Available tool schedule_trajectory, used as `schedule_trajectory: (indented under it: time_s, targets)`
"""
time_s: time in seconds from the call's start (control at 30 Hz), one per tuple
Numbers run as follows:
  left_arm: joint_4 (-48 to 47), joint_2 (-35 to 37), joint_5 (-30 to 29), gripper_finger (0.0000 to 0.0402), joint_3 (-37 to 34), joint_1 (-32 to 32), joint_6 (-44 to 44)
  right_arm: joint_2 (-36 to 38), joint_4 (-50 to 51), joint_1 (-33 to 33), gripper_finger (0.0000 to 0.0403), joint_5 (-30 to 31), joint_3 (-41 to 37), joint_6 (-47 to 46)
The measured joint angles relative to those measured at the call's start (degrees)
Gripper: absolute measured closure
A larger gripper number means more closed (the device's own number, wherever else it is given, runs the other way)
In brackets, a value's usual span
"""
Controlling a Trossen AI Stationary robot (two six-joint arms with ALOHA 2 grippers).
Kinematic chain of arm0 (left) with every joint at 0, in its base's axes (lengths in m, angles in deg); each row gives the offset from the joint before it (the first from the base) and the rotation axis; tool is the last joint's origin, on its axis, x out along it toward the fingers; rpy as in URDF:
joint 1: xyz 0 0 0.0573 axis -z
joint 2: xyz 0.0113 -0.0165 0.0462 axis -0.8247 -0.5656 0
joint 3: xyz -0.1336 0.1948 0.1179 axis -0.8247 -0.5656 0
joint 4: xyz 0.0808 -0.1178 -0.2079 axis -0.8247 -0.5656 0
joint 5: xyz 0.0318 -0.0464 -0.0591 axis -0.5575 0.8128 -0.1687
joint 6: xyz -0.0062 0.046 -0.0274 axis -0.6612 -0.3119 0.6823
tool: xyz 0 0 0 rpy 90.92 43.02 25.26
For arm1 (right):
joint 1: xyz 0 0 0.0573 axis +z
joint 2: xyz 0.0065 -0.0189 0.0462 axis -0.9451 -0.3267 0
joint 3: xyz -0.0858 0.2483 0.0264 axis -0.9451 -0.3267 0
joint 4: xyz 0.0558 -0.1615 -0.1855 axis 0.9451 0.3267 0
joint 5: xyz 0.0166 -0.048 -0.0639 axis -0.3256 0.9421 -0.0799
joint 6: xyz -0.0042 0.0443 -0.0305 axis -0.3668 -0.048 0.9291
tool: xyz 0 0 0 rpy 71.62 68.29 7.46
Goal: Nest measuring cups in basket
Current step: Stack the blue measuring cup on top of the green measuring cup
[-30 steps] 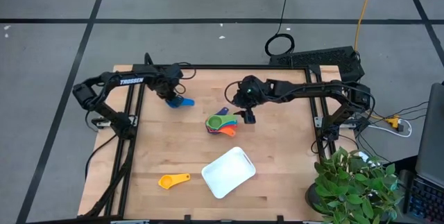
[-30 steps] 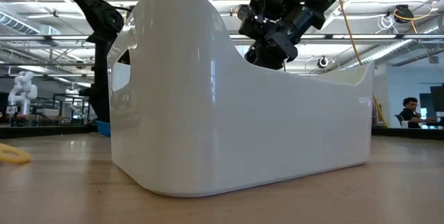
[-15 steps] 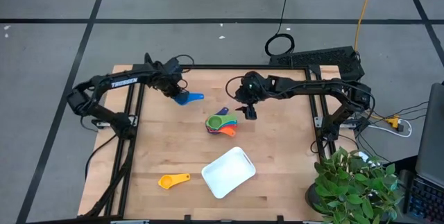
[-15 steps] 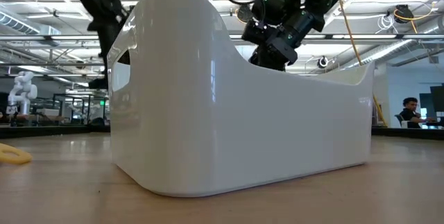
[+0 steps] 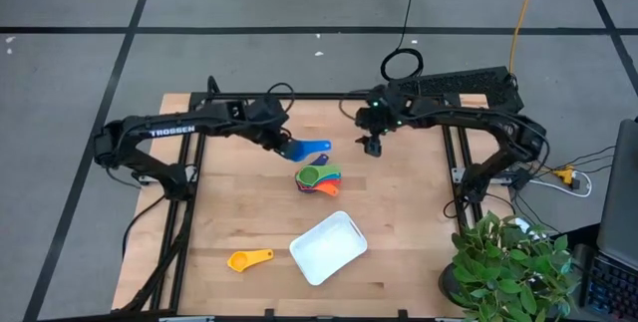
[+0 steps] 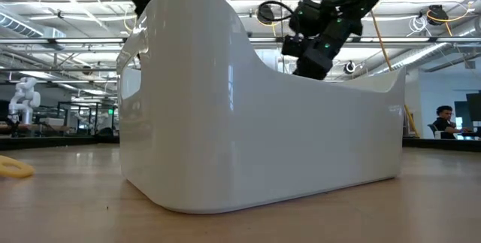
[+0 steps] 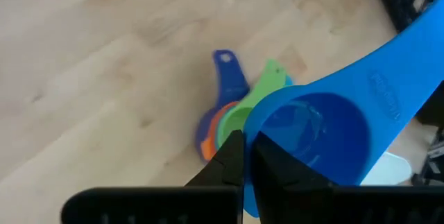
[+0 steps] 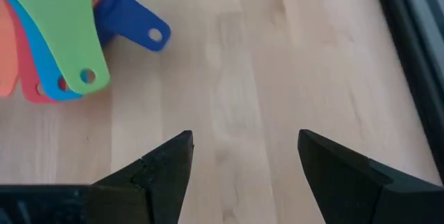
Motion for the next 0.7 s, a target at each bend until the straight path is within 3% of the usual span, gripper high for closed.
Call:
schedule_trajectory:
  time_s: [0.37, 0.7]
  targets:
    - [6.5, -6.5, -0.8, 0.0394, -0.1, 3.9, 2.9, 16.5, -16.2, -3.1, 0.0151, -0.1, -16.8, -4.7]
    - [8.1, -12.6, 0.4, 0.0394, -0.1, 4.9, 3.6, 21.4, -16.5, -3.2, 0.0151, 0.2, -19.8, -5.7]
